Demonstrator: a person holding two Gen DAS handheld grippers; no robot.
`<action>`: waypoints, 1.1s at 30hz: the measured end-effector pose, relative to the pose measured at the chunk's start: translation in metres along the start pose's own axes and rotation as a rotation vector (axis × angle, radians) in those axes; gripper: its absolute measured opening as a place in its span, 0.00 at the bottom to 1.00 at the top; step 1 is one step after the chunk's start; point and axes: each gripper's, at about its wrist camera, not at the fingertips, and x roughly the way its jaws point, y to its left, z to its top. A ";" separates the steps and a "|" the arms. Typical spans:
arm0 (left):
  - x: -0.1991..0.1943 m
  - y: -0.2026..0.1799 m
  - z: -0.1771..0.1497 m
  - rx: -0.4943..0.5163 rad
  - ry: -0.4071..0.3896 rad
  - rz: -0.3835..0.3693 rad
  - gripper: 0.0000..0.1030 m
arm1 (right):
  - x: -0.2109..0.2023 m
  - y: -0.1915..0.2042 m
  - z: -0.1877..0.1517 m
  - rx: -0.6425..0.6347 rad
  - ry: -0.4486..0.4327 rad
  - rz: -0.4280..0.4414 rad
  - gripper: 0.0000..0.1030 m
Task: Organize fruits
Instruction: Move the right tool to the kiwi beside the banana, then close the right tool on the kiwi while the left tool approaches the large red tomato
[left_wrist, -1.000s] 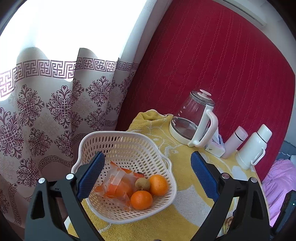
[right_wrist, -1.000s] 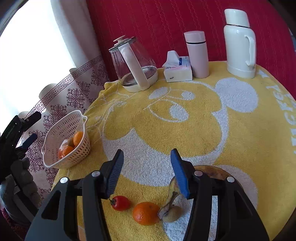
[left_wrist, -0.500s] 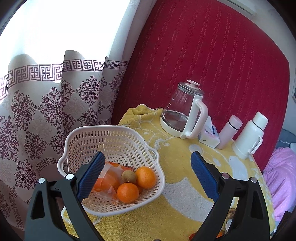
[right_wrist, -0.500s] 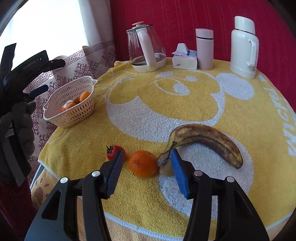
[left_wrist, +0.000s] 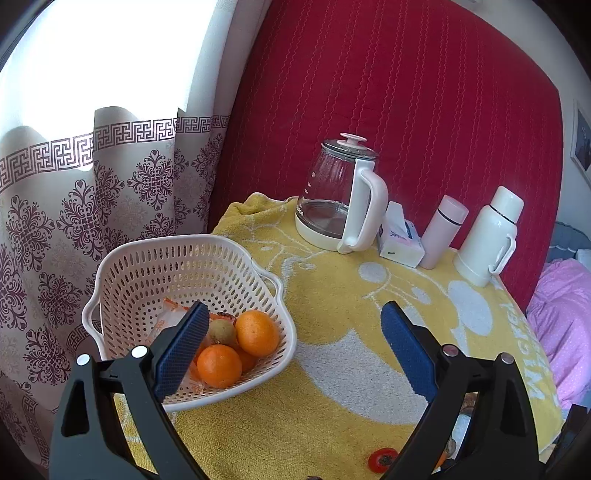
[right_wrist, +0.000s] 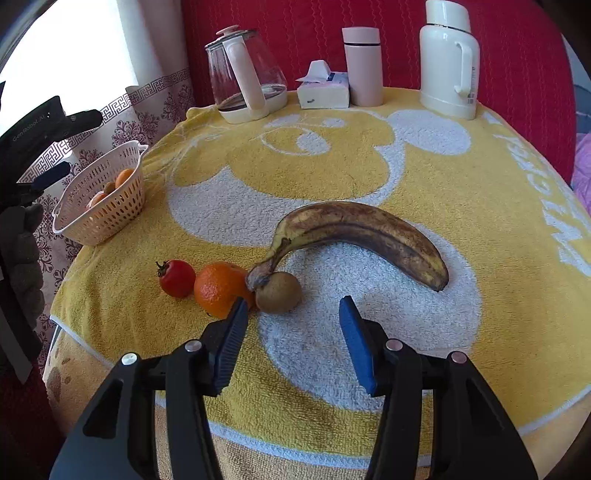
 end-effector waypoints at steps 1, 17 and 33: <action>0.000 -0.002 -0.001 0.007 0.002 -0.003 0.93 | 0.002 0.000 0.000 0.000 0.004 -0.001 0.50; 0.004 -0.016 -0.008 0.064 0.023 -0.021 0.93 | 0.019 0.014 0.009 -0.040 0.042 0.007 0.29; 0.003 -0.053 -0.066 0.273 0.137 -0.102 0.93 | 0.003 -0.007 -0.004 -0.013 0.016 0.024 0.29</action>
